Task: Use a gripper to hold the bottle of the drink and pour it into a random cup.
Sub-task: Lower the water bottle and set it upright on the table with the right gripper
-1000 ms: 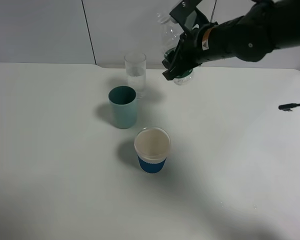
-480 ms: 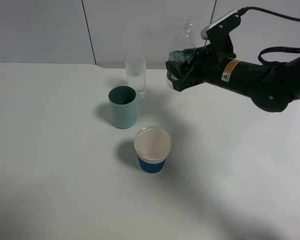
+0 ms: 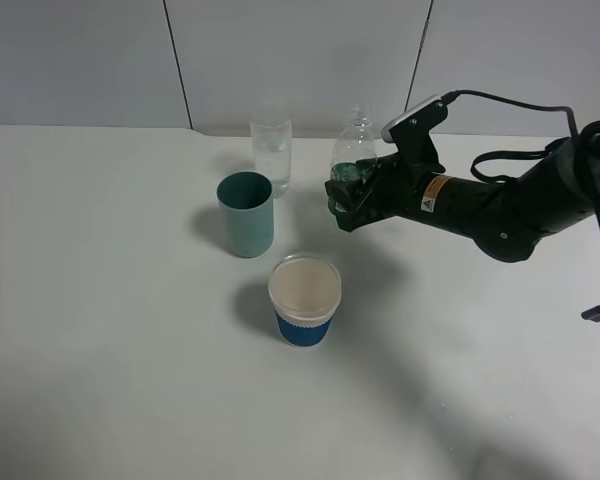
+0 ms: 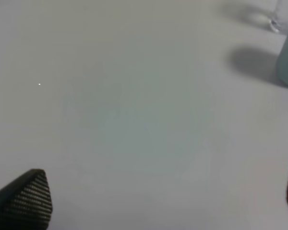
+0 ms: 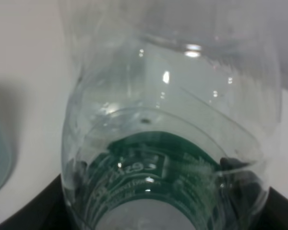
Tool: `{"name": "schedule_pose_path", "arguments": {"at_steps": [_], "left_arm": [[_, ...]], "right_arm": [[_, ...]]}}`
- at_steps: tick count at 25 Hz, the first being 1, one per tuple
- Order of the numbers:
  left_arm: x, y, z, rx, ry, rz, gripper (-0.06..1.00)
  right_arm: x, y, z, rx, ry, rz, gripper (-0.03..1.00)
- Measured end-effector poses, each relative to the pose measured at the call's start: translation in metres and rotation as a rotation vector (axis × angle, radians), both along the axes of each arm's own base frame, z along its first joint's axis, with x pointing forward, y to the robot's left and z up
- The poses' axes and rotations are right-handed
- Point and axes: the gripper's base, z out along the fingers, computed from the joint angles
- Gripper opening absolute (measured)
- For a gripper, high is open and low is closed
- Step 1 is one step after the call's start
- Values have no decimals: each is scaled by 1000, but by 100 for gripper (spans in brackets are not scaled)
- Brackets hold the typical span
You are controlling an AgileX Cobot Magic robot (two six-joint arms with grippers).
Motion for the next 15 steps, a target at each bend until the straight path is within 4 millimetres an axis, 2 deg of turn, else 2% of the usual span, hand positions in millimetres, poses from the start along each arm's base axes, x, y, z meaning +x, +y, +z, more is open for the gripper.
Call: {"name": "schedule_pose_path", "arguments": {"at_steps": [8,15], "left_arm": [[0,0,0,0,0,0,99],[0,0,0,0,0,0,99]], "right_arm": [[-3,3,-13,-8,0,59,56],[-7,8,-14,-24,-13,134,56]]}}
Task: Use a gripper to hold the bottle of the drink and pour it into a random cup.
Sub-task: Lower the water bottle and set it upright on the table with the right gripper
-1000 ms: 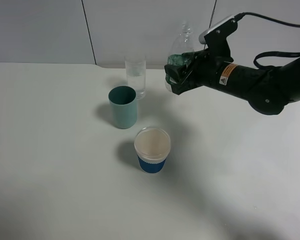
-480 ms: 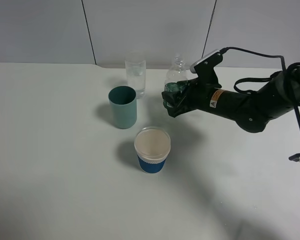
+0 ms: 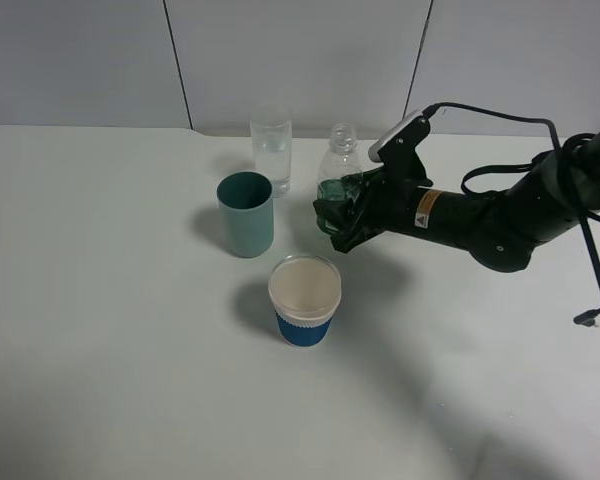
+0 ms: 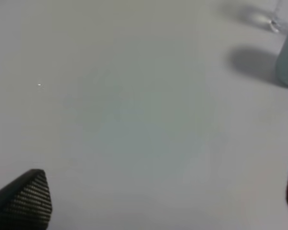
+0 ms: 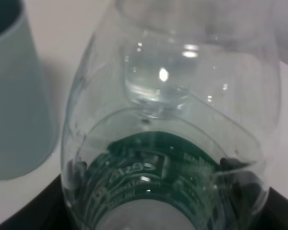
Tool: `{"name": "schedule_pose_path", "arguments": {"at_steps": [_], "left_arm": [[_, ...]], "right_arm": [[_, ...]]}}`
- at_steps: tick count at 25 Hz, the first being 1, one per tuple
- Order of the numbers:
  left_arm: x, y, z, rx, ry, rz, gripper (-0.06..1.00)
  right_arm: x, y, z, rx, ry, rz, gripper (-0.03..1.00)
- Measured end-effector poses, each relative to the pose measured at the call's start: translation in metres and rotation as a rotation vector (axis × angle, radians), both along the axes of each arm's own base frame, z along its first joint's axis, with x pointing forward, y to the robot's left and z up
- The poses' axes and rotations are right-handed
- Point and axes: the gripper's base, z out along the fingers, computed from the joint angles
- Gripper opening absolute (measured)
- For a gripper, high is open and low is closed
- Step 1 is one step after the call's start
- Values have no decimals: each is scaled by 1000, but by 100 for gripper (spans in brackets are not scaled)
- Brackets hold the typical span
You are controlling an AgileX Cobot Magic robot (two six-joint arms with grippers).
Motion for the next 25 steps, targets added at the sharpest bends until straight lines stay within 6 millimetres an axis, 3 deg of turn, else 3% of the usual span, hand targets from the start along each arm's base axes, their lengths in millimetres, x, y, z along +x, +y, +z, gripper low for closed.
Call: {"name": "schedule_pose_path", "arguments": {"at_steps": [13,18,25], "left_arm": [[0,0,0,0,0,0,99],[0,0,0,0,0,0,99],[0,0,0,0,0,0,99]], "right_arm": [[-1,1,0,-4,-2,14,56],[-1,1,0,-5,-3,18,73],[0,2,18,11,-55,26,77]]}}
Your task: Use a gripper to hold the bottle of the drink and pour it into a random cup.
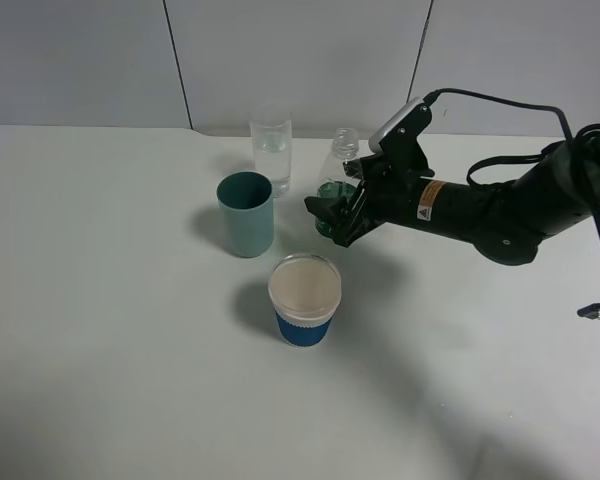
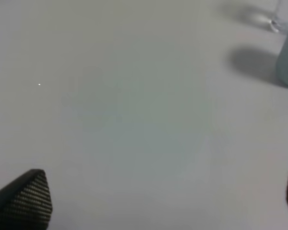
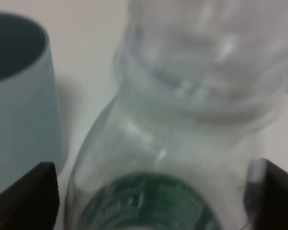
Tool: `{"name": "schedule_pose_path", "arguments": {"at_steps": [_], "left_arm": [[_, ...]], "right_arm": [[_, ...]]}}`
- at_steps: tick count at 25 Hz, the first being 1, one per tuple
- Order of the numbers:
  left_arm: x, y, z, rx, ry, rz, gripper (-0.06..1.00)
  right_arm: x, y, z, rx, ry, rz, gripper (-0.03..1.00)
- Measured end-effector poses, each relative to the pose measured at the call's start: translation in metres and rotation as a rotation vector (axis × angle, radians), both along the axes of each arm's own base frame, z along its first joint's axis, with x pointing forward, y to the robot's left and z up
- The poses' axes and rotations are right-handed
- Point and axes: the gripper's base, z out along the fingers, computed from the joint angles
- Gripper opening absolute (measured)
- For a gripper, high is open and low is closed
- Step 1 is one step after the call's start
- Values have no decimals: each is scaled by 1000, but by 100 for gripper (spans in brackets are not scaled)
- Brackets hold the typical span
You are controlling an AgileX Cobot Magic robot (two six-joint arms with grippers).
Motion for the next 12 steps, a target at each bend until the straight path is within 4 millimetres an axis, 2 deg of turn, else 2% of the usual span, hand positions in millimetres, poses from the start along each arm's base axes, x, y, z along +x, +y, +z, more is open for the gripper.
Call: {"name": "schedule_pose_path", "arguments": {"at_steps": [12], "left_arm": [[0,0,0,0,0,0,99]], "right_arm": [[-5,-3,66,7,-152,-1,77]]}}
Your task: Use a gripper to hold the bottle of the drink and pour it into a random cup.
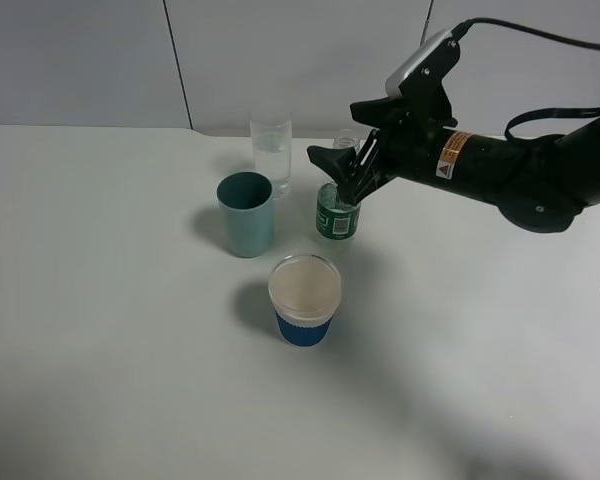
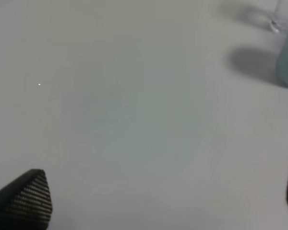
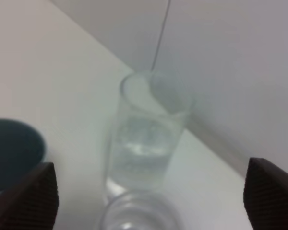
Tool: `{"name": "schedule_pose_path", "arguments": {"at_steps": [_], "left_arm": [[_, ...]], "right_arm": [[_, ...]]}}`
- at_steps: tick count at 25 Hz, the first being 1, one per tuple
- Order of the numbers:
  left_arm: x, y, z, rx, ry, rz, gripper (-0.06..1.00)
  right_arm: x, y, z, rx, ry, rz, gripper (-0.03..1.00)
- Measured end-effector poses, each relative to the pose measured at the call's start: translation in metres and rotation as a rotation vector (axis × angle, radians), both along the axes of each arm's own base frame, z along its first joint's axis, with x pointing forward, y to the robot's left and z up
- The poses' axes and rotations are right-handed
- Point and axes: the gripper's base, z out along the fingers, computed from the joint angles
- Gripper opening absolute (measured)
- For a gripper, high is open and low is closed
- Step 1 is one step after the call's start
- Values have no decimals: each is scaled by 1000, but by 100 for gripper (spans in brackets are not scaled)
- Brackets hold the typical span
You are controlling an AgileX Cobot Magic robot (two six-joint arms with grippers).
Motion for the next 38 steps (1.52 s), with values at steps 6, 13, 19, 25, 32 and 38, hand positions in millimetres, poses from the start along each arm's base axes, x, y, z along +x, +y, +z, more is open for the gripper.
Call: {"name": "schedule_pose_path", "arguments": {"at_steps": [6,13,19,25,32,38], "left_arm": [[0,0,0,0,0,0,99],[0,0,0,0,0,0,99],[0,0,0,0,0,0,99],[0,0,0,0,0,0,99],[0,0,0,0,0,0,99],[0,0,0,0,0,0,99]], "right_arm": [[-9,-9,37,-39,-21,-60,77],[-23,-32,80,-76,-32,-197,77],[-28,-59,96,-116,2,-326,77],[-41,-111,114,-178,72,-560,77],[-76,-156,148,-110,69,-800,77],[-121,-164,176,-25,39,-881,77]]}}
